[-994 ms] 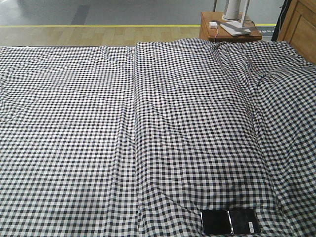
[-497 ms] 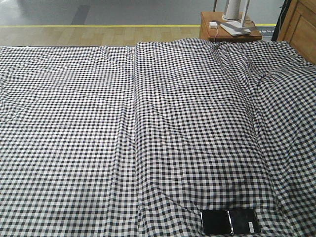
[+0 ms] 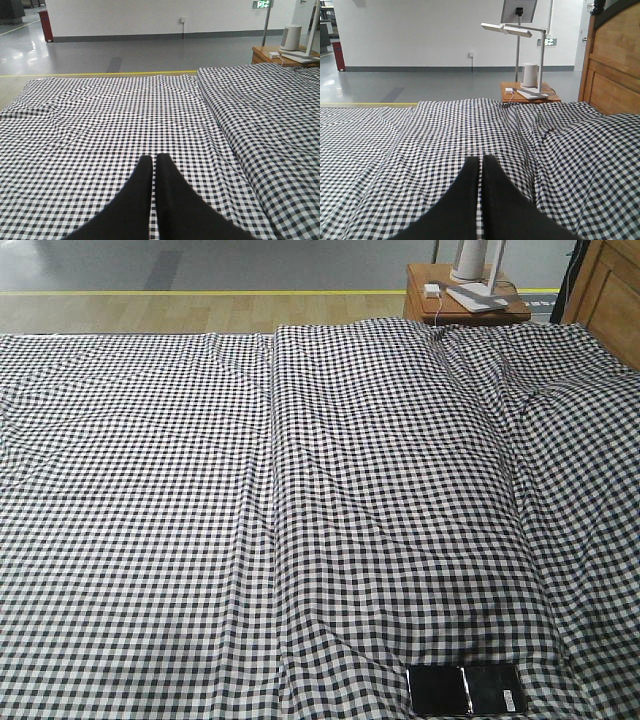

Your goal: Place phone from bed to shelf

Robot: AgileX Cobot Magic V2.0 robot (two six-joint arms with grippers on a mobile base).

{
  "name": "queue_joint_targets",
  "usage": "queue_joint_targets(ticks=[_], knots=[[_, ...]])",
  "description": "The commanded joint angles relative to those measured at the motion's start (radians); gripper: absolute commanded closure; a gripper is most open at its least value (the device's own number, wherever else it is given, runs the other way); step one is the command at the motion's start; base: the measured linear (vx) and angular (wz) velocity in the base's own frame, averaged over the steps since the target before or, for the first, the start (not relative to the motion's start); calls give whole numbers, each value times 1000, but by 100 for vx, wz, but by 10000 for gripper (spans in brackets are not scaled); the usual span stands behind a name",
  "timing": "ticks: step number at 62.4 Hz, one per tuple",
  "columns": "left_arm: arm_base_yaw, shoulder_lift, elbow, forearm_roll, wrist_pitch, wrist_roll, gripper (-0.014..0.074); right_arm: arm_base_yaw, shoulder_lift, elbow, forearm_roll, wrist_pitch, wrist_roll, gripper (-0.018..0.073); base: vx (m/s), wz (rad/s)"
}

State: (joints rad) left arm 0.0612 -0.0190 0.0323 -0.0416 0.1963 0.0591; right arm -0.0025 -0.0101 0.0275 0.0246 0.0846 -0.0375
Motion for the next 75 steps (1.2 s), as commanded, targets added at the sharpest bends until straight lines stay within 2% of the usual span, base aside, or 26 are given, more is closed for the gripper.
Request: queue_joint_targets(ticks=[1,17,33,41,60,67,75], knots=[[0,-8,7,-9,-70,0,595,-7,-11,9,-11,-122,-7,564,0,0],[0,-8,7,-9,-70,0,595,-7,-11,-10,-11,-490,-7,564,0,0],[0,-8,7,-9,-70,0,595,-7,4,-262,-11,-494,-20,564,0,0],[0,-8,7,-9,-70,0,595,-7,82,-449,-11,-362,-28,564,0,0],[0,-8,7,-9,-70,0,595,-7,408,-888,-11,210,-27,552,0,0],[0,-8,7,-9,-70,0,595,-7,531,-955,-11,343,-27,538,0,0],[0,-8,7,-9,-70,0,595,-7,652,-963,-10,429,-27,501,0,0]])
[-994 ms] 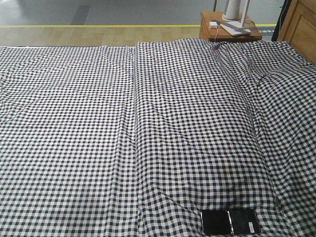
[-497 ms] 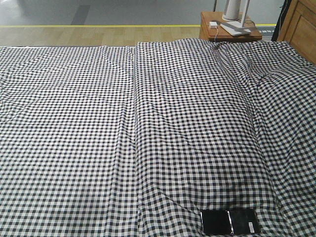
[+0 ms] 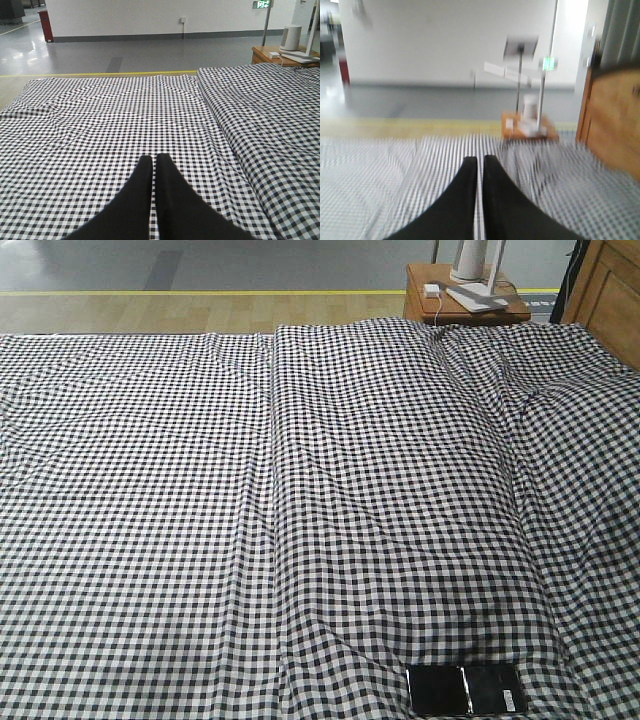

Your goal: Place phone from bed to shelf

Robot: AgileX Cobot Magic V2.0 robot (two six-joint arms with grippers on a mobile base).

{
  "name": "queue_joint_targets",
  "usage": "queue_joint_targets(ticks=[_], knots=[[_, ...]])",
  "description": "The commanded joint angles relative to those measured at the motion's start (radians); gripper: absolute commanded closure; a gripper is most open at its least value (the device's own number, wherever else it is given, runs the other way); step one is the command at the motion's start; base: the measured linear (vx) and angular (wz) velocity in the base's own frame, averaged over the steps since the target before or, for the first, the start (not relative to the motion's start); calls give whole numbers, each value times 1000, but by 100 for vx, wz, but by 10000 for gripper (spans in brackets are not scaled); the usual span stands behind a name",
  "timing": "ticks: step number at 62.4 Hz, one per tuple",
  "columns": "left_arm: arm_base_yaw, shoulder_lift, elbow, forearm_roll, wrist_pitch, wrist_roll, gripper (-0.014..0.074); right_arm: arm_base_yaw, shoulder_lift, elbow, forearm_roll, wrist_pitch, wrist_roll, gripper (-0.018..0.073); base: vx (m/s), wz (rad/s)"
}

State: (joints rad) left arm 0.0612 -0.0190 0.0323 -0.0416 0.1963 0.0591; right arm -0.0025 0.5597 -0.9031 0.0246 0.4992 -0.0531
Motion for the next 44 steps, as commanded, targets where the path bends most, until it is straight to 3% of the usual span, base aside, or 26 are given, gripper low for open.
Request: queue_joint_targets(ticks=[1,12,33,44], knots=[[0,-8,7,-9,-70,0,595,-7,97,-33,-10,24,-12,495,0,0],[0,-8,7,-9,-70,0,595,-7,259,-33,-10,90,-12,349,0,0],[0,-8,7,-9,-70,0,595,-7,537,-33,-11,75,-11,-155,0,0],[0,-8,7,-9,-70,0,595,-7,635,-33,-11,29,29,-158,0,0]])
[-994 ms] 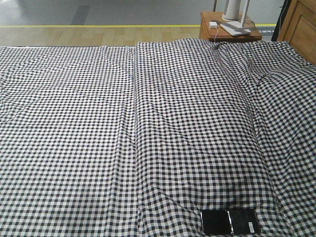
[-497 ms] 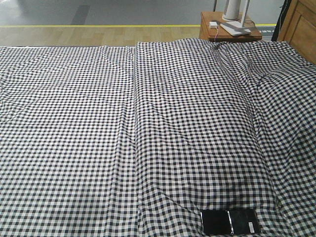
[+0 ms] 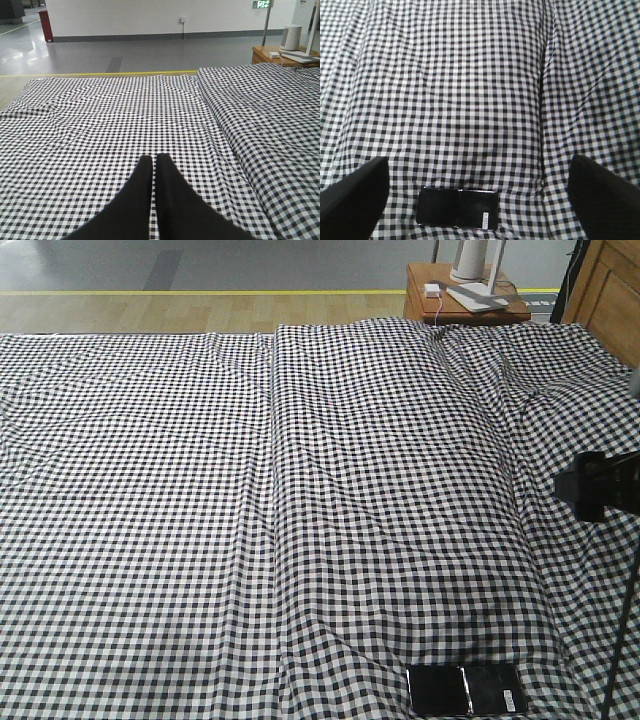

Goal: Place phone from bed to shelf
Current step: 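Move the right gripper down toward the black phone on the sheet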

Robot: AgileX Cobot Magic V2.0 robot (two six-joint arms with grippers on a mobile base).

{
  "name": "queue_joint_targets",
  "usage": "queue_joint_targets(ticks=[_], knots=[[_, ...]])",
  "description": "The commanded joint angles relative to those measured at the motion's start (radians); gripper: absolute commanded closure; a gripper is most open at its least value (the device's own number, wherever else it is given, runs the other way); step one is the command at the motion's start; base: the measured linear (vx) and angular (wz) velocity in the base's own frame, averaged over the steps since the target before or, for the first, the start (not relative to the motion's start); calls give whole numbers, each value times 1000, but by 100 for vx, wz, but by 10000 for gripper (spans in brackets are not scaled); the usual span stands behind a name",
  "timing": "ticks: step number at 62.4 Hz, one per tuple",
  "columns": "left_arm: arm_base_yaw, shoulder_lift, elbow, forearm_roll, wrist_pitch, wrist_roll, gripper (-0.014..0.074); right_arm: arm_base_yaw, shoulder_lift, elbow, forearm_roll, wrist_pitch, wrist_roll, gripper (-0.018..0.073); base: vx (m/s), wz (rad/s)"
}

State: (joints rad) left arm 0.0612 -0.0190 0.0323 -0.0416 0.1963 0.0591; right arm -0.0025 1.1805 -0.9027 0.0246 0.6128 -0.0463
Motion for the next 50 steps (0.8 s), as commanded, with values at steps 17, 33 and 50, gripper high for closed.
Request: queue_joint_targets(ticks=[17,33,50], knots=[[0,-8,7,-9,-70,0,595,-17,139,-136,-34,33,140,-146,0,0],[0,-8,7,-9,-70,0,595,-215,289,-277,-3,196,125,-128,0,0],[0,-8,7,-9,-70,0,595,-430,452,-284,193,231,-76,-110,0,0]])
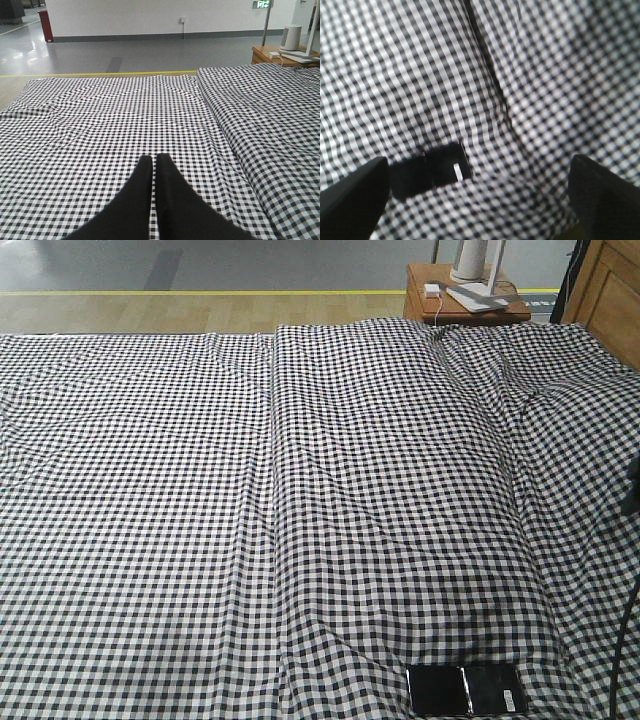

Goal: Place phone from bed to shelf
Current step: 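Move the right gripper down toward the black phone on the sheet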

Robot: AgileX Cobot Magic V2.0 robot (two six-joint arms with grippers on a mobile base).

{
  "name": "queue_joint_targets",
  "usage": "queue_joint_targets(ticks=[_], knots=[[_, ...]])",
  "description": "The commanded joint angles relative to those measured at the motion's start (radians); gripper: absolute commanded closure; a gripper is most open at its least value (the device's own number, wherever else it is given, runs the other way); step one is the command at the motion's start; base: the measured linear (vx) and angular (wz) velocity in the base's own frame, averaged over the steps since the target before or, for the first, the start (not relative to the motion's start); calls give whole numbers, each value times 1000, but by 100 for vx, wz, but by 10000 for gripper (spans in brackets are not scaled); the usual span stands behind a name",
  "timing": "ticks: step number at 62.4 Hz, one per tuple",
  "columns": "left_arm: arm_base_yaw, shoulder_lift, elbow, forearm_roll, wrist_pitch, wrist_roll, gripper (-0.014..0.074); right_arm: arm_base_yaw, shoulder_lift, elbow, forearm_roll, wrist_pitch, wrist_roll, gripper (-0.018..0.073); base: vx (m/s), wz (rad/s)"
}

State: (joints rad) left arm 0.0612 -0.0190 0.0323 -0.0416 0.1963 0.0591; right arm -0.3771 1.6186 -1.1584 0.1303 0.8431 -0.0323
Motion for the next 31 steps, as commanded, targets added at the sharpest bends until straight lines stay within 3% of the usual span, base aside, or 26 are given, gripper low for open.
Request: queue_joint_targets(ticks=[1,21,31], knots=[[0,-8,7,-9,-70,0,595,-64,24,-28,102,6,-107,-109,0,0],[0,-8,7,-9,-70,0,595,-223,274,-28,501,183,-547,-92,0,0],[0,-8,7,-9,-70,0,595,-252,394,-28,611,224,-695,-85,0,0]])
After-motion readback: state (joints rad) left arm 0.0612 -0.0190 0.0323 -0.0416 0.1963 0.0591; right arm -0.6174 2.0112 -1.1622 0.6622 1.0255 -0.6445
